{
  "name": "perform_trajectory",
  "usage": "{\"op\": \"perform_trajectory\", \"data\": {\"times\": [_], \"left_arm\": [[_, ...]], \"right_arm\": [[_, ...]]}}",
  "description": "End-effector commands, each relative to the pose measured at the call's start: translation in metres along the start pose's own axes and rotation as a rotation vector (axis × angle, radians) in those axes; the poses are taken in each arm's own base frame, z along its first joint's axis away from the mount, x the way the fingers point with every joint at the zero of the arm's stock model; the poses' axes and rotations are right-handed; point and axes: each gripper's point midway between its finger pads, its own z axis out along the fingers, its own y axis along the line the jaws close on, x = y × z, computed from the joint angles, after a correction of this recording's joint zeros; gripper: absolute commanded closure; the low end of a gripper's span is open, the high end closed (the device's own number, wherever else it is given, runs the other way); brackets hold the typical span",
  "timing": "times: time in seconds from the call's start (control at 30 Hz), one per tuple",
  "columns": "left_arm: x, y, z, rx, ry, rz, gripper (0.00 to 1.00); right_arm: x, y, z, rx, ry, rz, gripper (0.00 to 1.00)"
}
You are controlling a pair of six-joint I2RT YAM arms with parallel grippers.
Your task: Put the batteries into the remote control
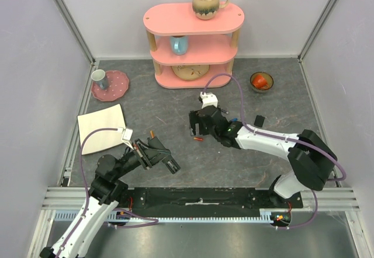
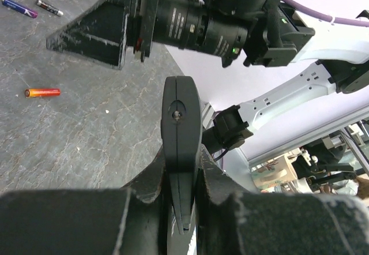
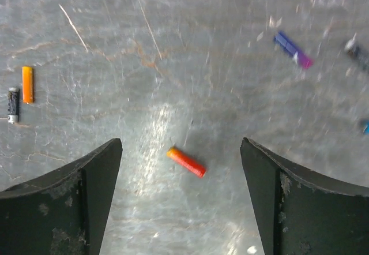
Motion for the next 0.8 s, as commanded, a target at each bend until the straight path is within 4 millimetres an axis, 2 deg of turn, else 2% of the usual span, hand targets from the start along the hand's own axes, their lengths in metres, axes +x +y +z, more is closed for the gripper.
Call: {"op": "perform_trajectory", "data": {"times": [0.0,0.07,0.13,0.2,0.23,0.27,0.57,0.77], "left_arm": [[-0.014,-0.015,-0.002,0.036,-0.059,0.022,0.98],[-0.014,-0.014,-0.002,0.031,-0.058,0.019,0.98],[-0.013,-0.012,-0.002,0.026,-0.056,0.019,0.98],[-0.012,-0.012,-0.002,0.024,-0.053,0.019,0.98],[-0.013,-0.012,-0.002,0.024,-0.055,0.019,0.98],[-0.013,-0.013,-0.003,0.025,-0.055,0.019,0.98],[-0.011,-0.008,-0.002,0.01,-0.054,0.013,0.98],[-0.011,-0.007,-0.002,0.008,-0.055,0.013,0.98]], "right_arm": [[0.029,0.0,-0.001,0.187,0.061,0.205,0.1],[0.041,0.004,-0.002,0.251,0.078,0.224,0.1],[0.044,0.008,-0.001,0.278,0.089,0.228,0.09],[0.058,0.003,0.001,0.343,0.123,0.205,0.09],[0.056,0.005,0.003,0.354,0.119,0.203,0.09],[0.063,0.001,0.006,0.377,0.134,0.192,0.09],[0.074,-0.003,0.013,0.408,0.156,0.176,0.15],[0.077,0.006,0.021,0.381,0.167,0.194,0.21]]}}
